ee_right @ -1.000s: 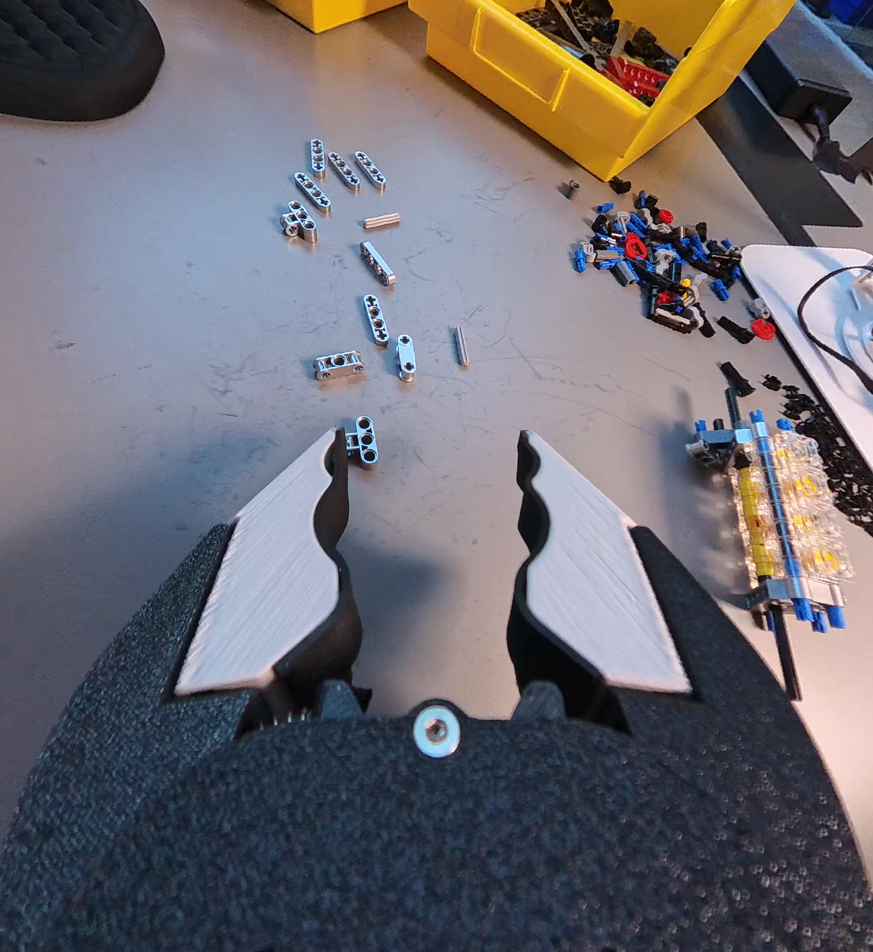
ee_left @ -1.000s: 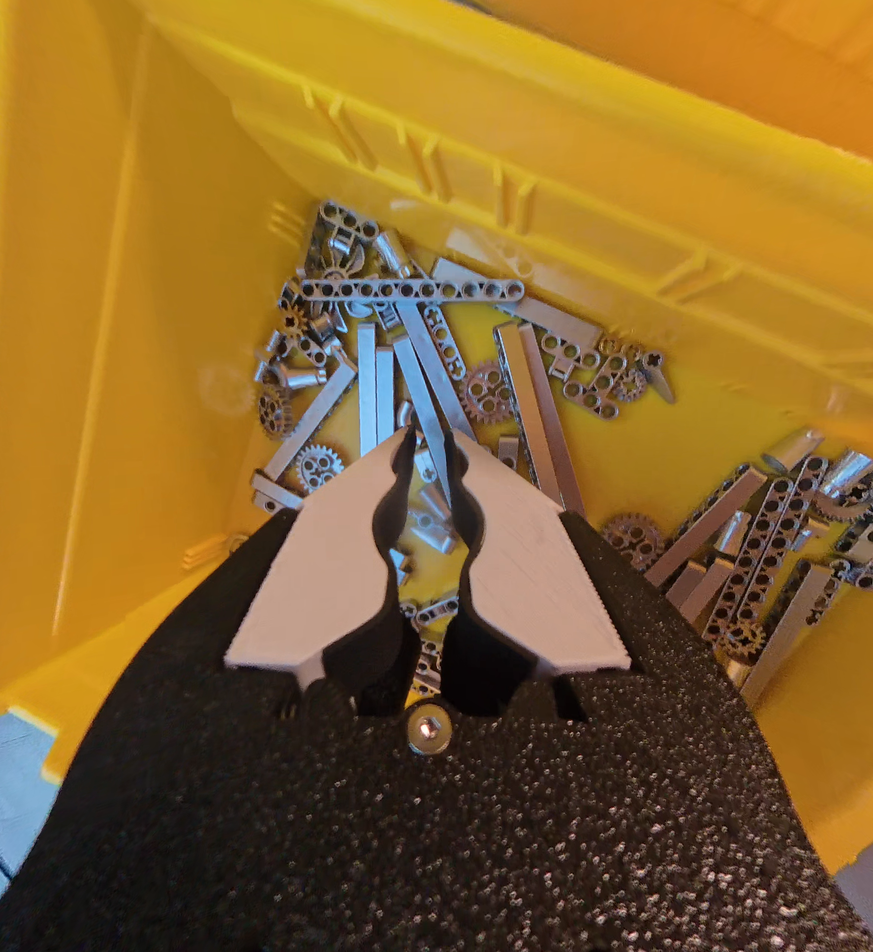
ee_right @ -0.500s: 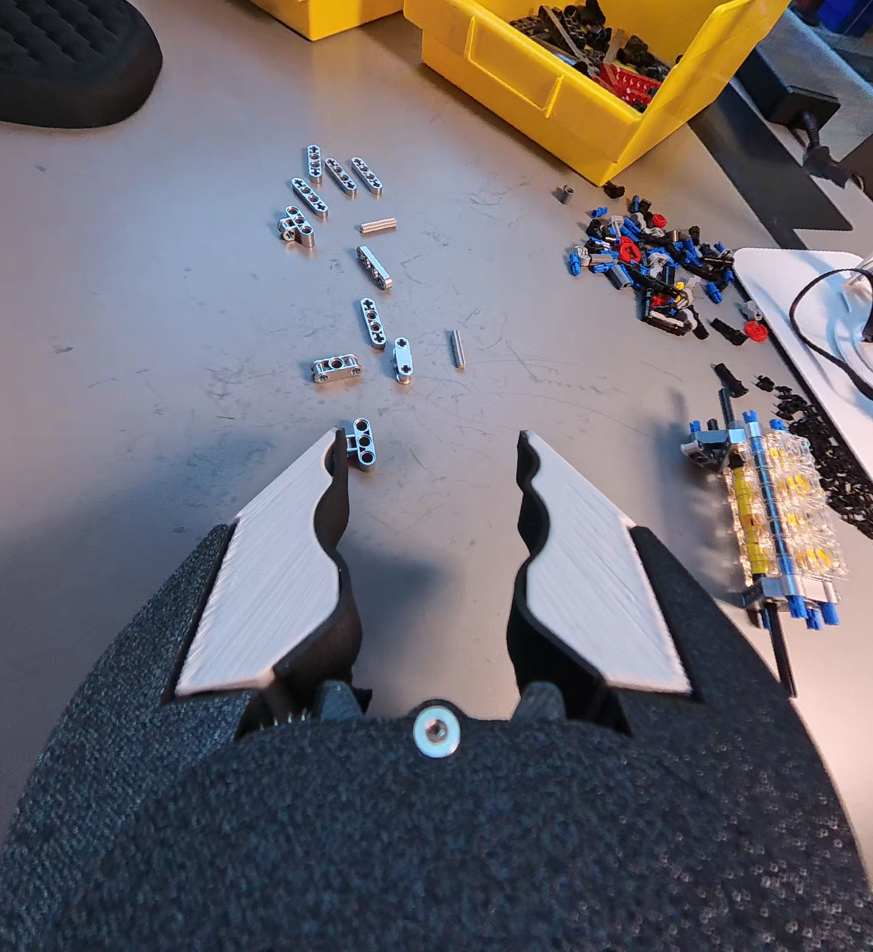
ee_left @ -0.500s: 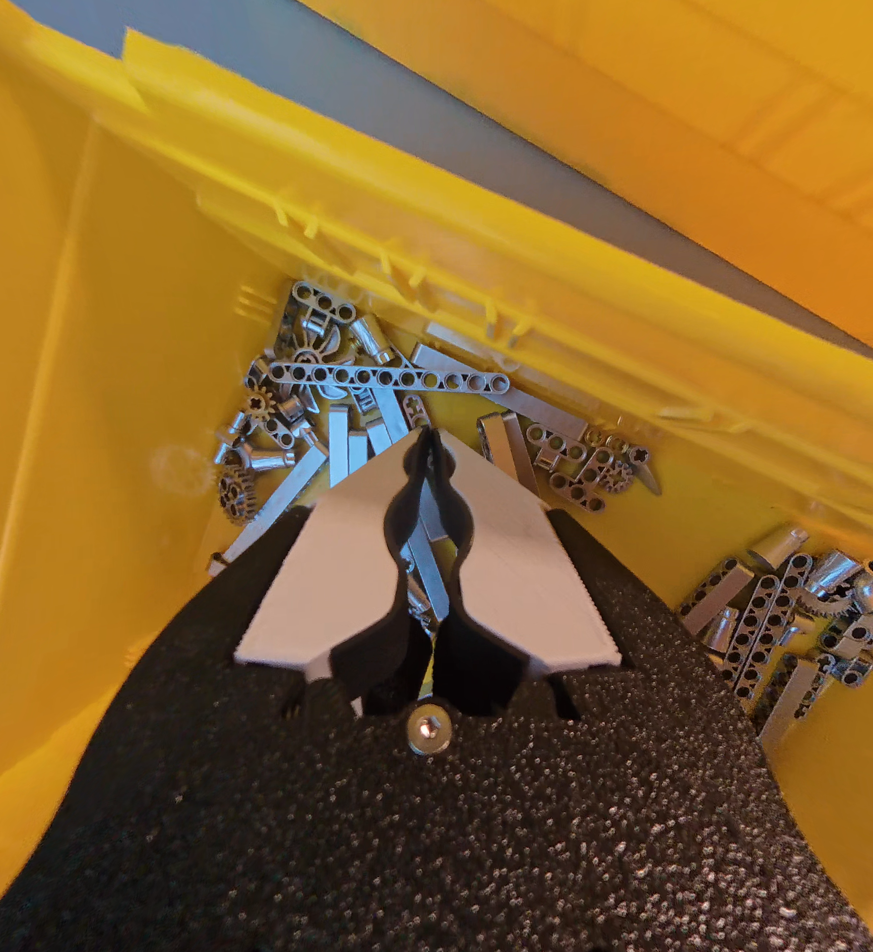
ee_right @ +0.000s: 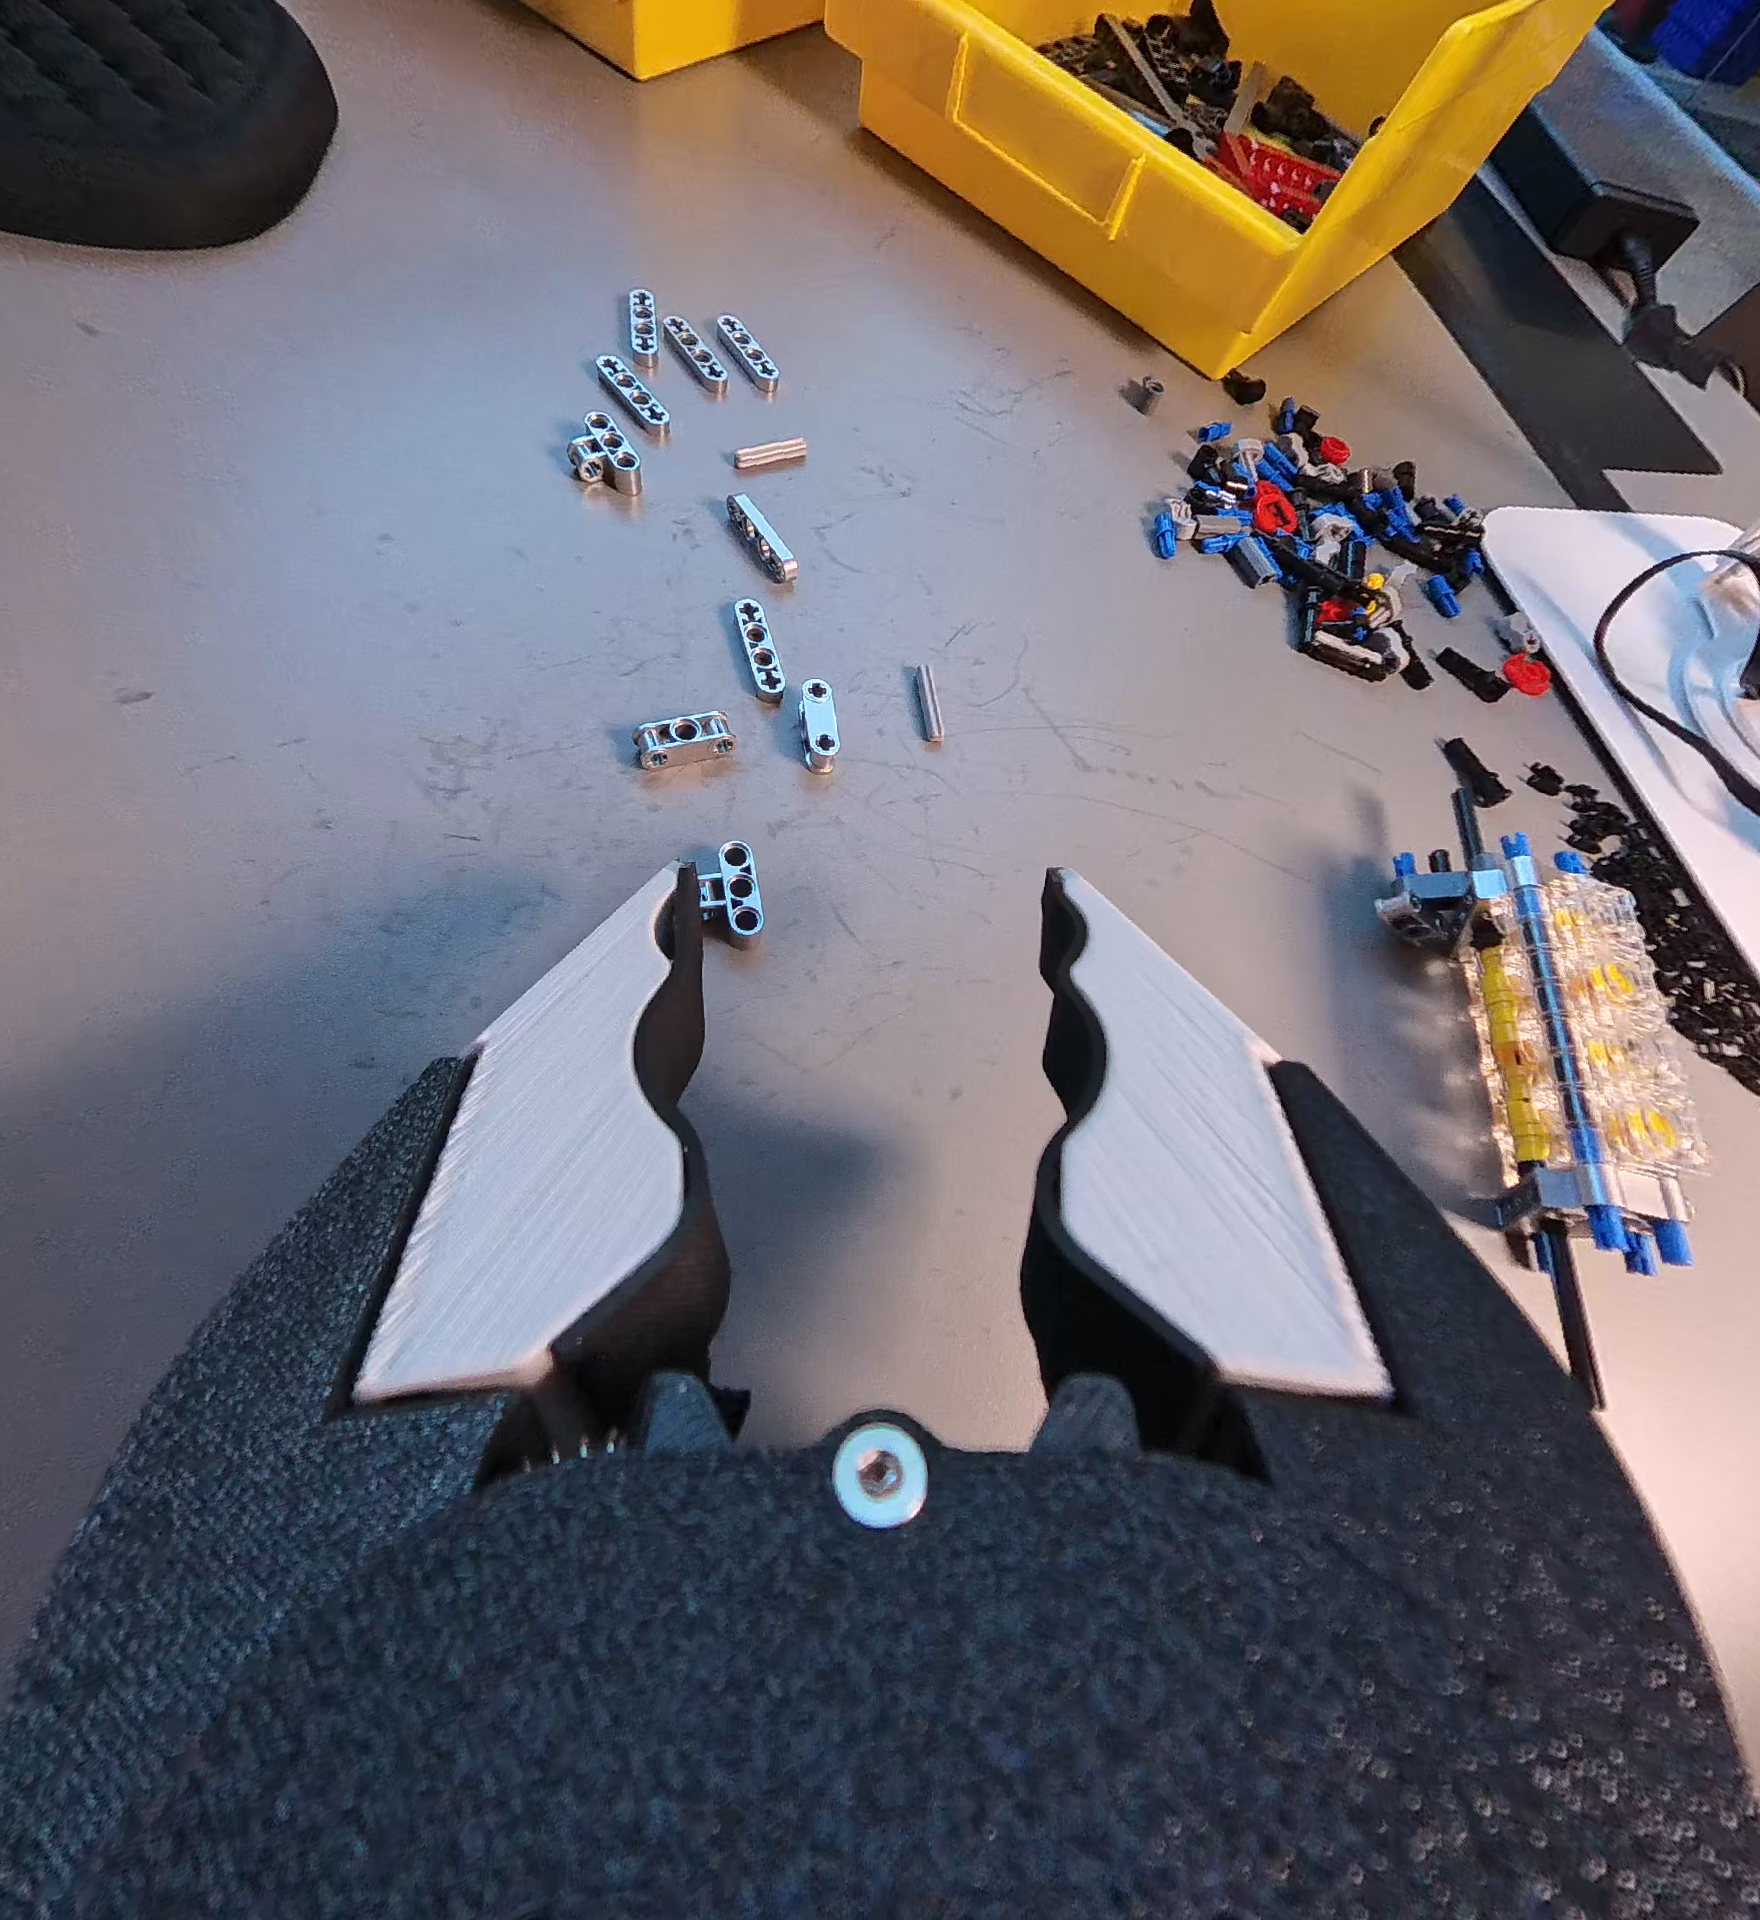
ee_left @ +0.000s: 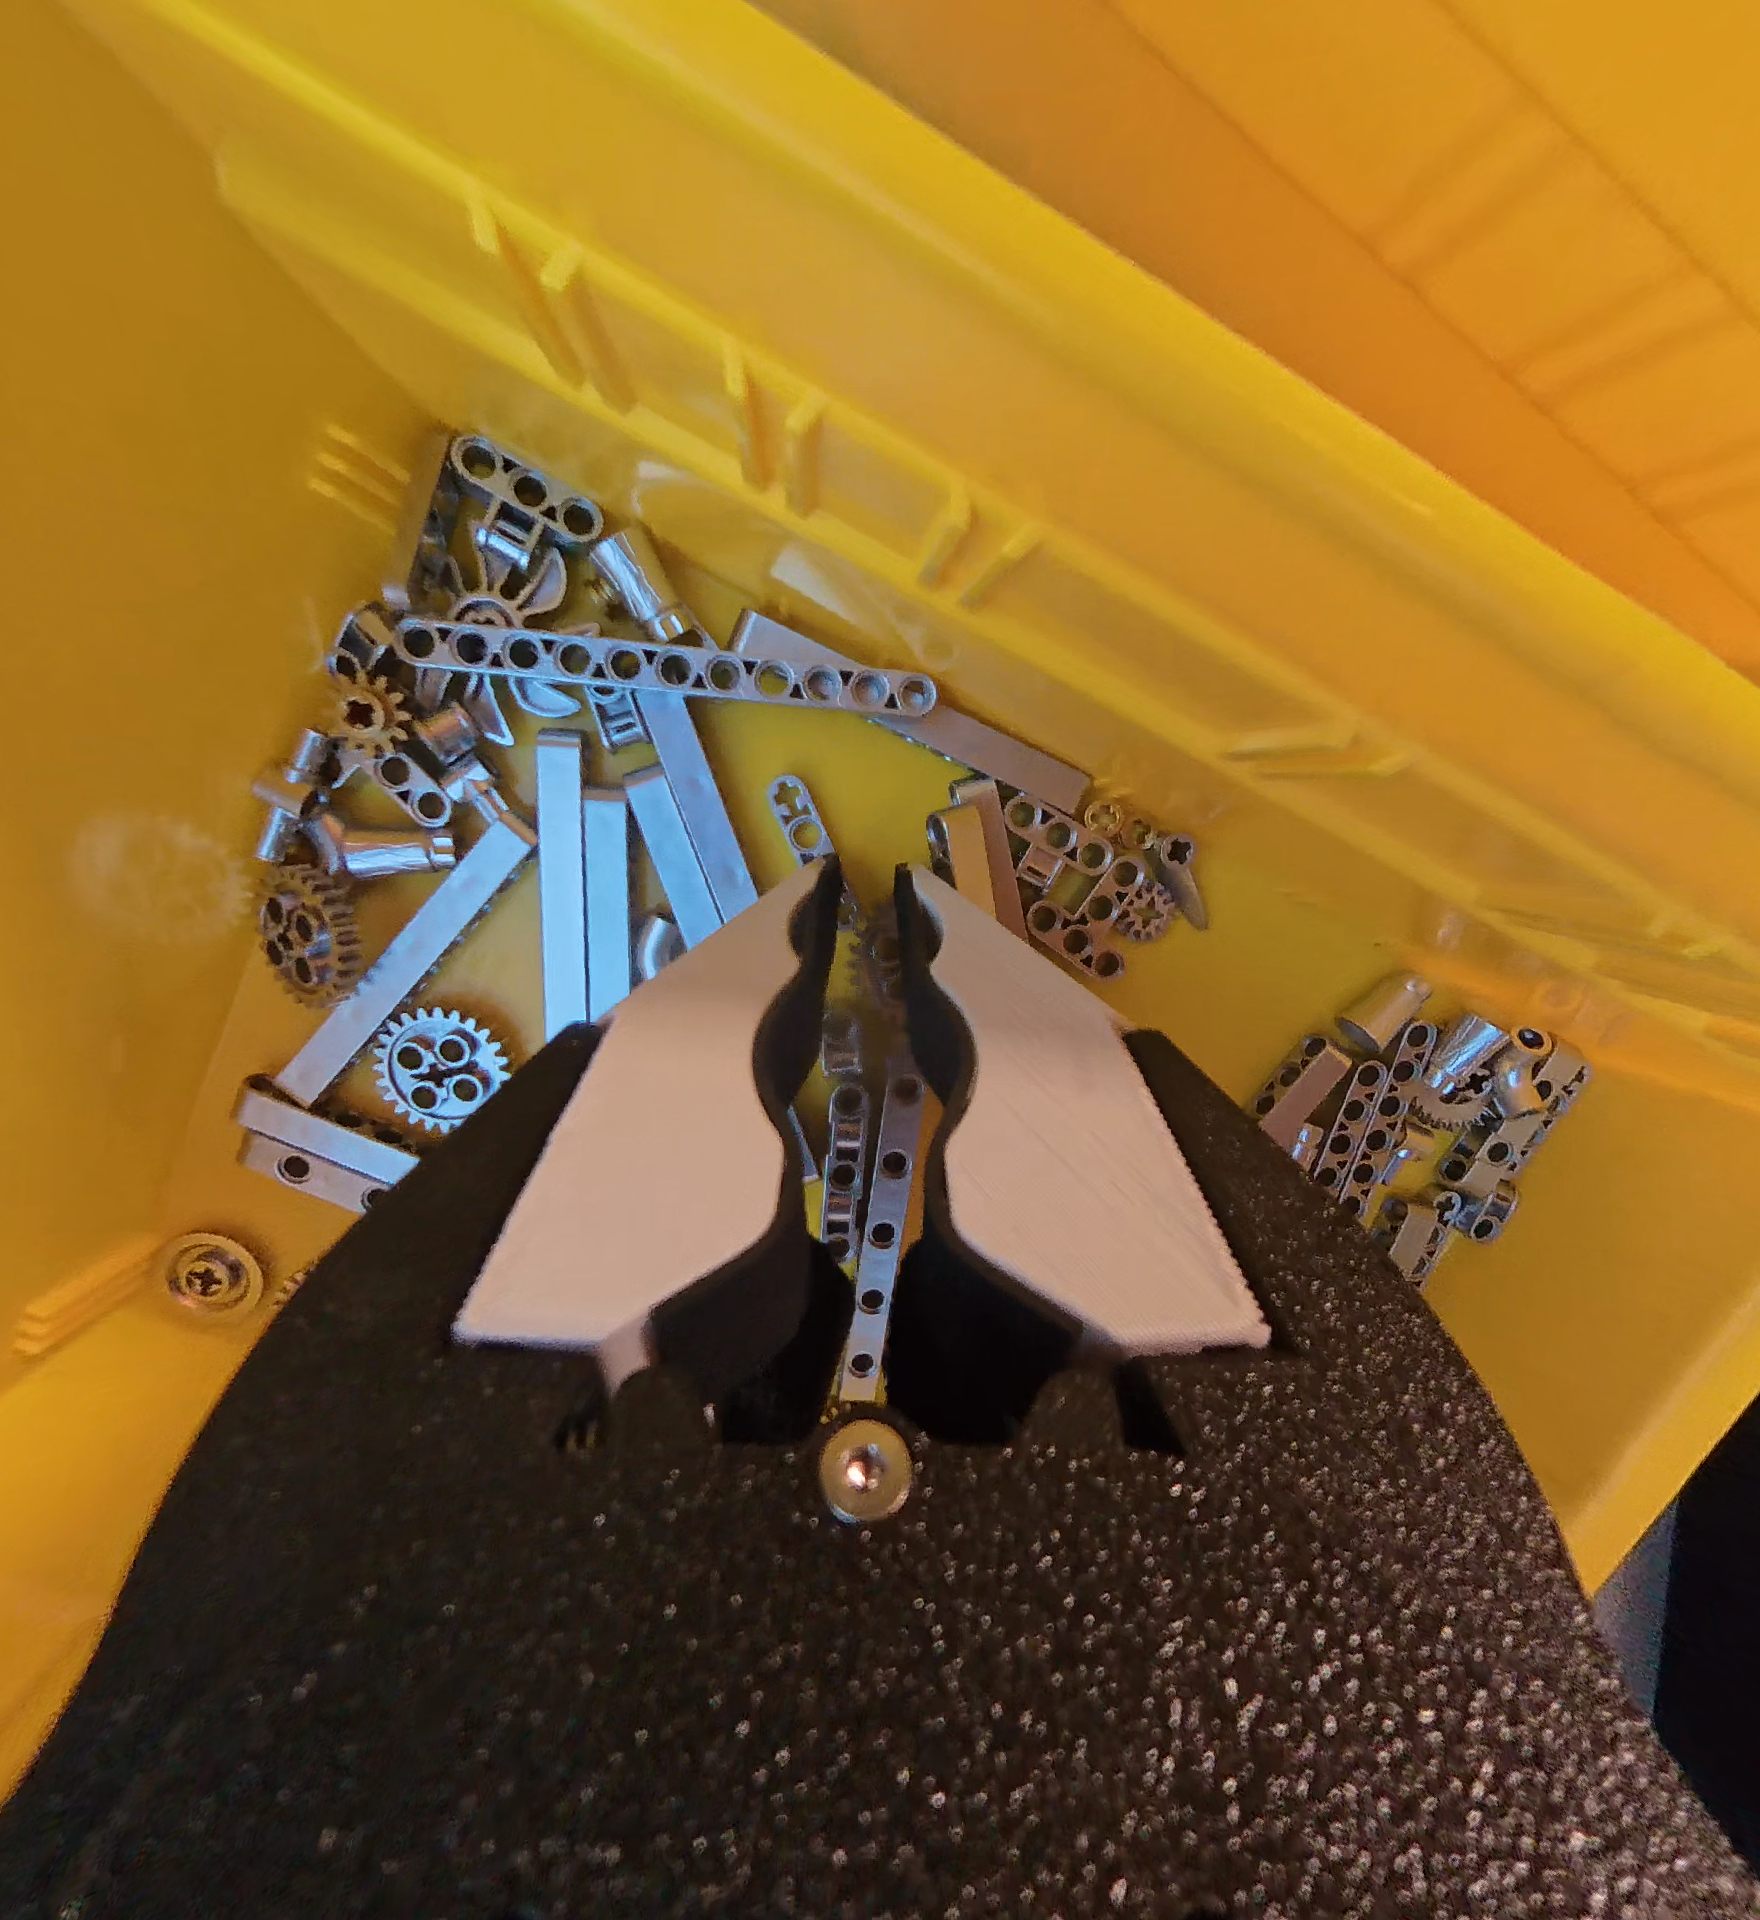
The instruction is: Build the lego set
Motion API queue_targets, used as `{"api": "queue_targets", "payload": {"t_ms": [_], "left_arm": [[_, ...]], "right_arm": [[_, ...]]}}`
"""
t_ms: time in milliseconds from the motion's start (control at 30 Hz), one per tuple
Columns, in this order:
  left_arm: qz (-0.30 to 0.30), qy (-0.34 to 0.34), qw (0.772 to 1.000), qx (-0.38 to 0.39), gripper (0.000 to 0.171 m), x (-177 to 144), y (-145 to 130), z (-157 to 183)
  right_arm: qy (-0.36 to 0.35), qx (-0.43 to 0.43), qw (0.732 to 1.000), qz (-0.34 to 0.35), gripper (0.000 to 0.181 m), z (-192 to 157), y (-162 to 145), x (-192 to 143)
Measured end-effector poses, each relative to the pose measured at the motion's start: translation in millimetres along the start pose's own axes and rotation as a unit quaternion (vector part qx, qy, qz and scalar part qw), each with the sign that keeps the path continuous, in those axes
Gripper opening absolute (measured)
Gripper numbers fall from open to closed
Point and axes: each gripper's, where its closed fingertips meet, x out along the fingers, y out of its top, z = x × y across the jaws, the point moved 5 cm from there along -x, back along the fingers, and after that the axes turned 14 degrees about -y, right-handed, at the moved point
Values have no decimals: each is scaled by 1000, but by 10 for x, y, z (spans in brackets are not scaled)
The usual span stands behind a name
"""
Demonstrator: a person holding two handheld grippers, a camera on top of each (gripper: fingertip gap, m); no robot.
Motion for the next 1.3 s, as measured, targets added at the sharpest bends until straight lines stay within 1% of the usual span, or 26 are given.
{"api": "queue_targets", "payload": {"t_ms": [167,367,633,833,867,1000,1067,1133,1200,1233,1300], "left_arm": [[-9,-5,1000,2,7,-8,-12,12],[11,14,1000,-1,7,-48,10,-28],[-2,24,1000,-5,11,1,7,-52],[-11,38,999,1,8,17,18,-56],[-12,39,999,3,3,20,19,-54],[-18,56,998,24,2,14,21,-45],[-8,72,997,40,2,-59,56,-7],[27,90,994,59,2,-244,159,94],[68,122,986,95,2,-498,299,290],[89,130,980,118,2,-618,372,460],[128,115,969,175,2,-766,492,979]], "right_arm": [[0,1,1000,0,64,5,-2,-6],[1,2,1000,0,63,5,-4,-5],[1,2,1000,-2,63,6,-7,-2],[1,2,1000,-2,63,7,-7,-3],[1,2,1000,-2,63,6,-7,-3],[1,1,1000,-1,63,5,-5,-6],[0,1,1000,1,63,7,-4,-9],[0,1,1000,1,63,10,-7,-13],[0,2,1000,2,63,14,-7,-18],[0,2,1000,3,63,14,-6,-21],[-1,3,1000,4,63,17,-3,-24]]}}
